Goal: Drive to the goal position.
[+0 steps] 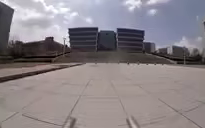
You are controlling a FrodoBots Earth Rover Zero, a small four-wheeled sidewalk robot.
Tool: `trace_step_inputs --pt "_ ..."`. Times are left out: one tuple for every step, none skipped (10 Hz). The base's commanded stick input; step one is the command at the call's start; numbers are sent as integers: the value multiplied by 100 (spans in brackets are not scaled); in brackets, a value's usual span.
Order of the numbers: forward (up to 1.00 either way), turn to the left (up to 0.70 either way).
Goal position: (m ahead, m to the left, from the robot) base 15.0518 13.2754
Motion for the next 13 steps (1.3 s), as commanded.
trace_step_inputs --pt "100 0" --pt "100 0" --pt "100 0" --pt "100 0" --pt "100 0" --pt "100 0" --pt "100 0" --pt "100 0" --pt "100 0" --pt "100 0" --pt "100 0" --pt "100 0" --pt "100 0"
